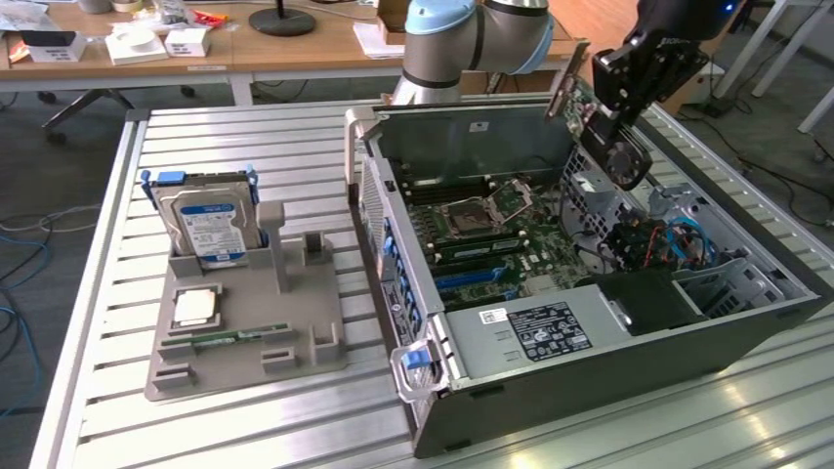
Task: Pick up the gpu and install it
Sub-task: 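Insert the gpu into the slot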
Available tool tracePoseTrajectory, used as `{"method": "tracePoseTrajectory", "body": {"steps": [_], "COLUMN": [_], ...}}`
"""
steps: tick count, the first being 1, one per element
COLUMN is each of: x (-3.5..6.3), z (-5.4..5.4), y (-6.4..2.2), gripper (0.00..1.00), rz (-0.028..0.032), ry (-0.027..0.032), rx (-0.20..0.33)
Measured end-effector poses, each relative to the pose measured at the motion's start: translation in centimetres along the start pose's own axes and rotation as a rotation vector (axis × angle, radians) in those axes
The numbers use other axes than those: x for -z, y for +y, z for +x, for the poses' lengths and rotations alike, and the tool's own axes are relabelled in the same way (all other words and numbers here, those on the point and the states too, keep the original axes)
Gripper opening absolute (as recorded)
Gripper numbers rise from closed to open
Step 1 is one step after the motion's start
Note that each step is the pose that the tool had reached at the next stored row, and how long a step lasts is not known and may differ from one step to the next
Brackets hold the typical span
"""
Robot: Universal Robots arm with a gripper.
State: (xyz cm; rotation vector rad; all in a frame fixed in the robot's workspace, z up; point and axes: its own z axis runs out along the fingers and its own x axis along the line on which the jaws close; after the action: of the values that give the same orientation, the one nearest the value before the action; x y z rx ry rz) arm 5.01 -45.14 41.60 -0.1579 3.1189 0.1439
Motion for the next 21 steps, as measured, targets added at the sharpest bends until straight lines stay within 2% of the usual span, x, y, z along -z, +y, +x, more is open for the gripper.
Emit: {"method": "tracePoseTrajectory", "body": {"steps": [8,21], "x": [-0.01,-0.02], "z": [0.01,0.01], "y": [0.0,0.0], "gripper": [0.26,0.26], "rz": [-0.0015,-0.0045], "ry": [0.0068,0.0204], "rx": [0.074,0.223]}}
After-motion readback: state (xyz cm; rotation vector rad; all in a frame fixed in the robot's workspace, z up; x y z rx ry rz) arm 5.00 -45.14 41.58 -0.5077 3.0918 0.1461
